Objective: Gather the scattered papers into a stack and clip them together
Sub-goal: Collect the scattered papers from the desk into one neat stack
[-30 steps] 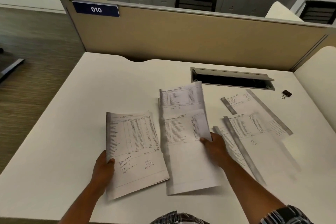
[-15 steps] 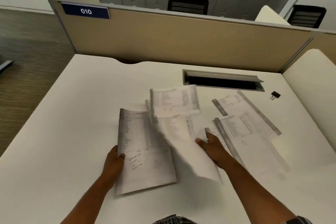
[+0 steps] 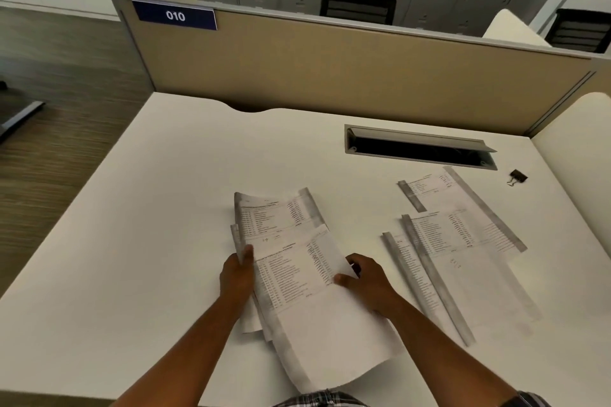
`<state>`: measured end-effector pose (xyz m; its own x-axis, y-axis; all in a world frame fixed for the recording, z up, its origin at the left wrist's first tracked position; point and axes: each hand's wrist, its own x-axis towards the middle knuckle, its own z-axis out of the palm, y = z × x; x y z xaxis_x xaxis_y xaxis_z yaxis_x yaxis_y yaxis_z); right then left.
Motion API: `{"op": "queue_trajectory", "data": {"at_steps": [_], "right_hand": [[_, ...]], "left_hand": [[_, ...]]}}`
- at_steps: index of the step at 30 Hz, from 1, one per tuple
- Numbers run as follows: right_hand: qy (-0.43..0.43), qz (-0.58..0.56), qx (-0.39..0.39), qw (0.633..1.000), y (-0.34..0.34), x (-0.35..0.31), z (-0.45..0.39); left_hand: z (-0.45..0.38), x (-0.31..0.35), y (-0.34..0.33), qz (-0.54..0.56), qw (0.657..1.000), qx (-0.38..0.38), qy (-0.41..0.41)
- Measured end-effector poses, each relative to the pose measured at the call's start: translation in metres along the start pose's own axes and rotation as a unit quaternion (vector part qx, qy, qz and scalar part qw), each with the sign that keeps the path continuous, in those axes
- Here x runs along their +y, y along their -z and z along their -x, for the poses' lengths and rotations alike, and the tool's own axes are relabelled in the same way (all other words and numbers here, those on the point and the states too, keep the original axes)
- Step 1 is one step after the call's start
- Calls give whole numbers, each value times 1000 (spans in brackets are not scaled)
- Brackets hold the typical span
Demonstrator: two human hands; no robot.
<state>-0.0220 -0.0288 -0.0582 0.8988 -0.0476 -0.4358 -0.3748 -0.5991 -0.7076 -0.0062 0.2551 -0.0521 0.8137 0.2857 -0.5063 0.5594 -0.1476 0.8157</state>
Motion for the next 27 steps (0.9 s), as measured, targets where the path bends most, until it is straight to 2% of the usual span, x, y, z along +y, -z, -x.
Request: {"op": "queue_trajectory", "data": {"at_steps": [8,12,17,20,27], "right_hand": [[-24,-22,58,998,6,-3,4],[-23,-4,106,994,15,-2,5],[-36,-55,195,979,33,0,1],[-47,-86,157,983,33,-5,1],[-22,-44,42,998,4,-11,11]], "left_hand": [[-6,-8,7,8,1000,19,14],[-6,-7,8,1,999,31,17],[-7,-11,8,-24,999,32,1],[-6,-8,11,-18,999,28,0],[-5,-8,10,-5,1000,7,-8]]}}
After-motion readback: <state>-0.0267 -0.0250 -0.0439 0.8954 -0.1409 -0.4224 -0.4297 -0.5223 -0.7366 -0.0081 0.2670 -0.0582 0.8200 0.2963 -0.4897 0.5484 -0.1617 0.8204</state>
